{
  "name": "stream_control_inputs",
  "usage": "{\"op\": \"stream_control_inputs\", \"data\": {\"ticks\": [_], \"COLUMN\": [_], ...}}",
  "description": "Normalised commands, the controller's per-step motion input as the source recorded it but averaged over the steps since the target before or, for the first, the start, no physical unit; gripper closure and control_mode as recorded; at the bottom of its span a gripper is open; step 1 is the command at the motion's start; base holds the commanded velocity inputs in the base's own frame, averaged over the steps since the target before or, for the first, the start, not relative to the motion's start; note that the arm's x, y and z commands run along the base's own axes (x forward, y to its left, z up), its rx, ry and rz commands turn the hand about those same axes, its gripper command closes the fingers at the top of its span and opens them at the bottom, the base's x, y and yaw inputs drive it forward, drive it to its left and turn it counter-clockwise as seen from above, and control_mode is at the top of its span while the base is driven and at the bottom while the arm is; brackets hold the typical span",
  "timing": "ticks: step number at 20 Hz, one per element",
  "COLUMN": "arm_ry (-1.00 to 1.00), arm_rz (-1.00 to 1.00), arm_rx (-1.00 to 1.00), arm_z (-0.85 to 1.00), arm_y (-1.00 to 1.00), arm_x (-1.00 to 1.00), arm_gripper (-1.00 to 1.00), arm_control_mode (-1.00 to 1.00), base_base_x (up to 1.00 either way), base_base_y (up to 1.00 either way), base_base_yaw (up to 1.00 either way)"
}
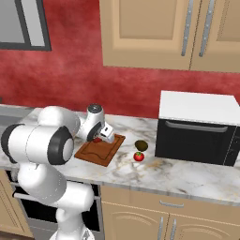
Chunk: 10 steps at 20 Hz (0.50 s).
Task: Place the avocado, onion, tomato, and bell pepper on the cutting board.
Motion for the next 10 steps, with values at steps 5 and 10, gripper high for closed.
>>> {"op": "stream_control_inputs", "data": {"ticks": [5, 10], "arm_ry": [-0.01, 0.00], "arm_rz": [0.00, 0.00], "arm_rx": [0.01, 0.00], "arm_z": [-0.08, 0.00], "arm_y": [-0.25, -0.02], "arm_x": [0.39, 0.03], "arm_gripper": [1.00, -1.00], "arm_control_mode": [-1.00, -1.00], "base_base_x": [0.00, 0.00], "base_base_y": [0.00, 0.00], "base_base_yaw": [0.00, 0.00]}}
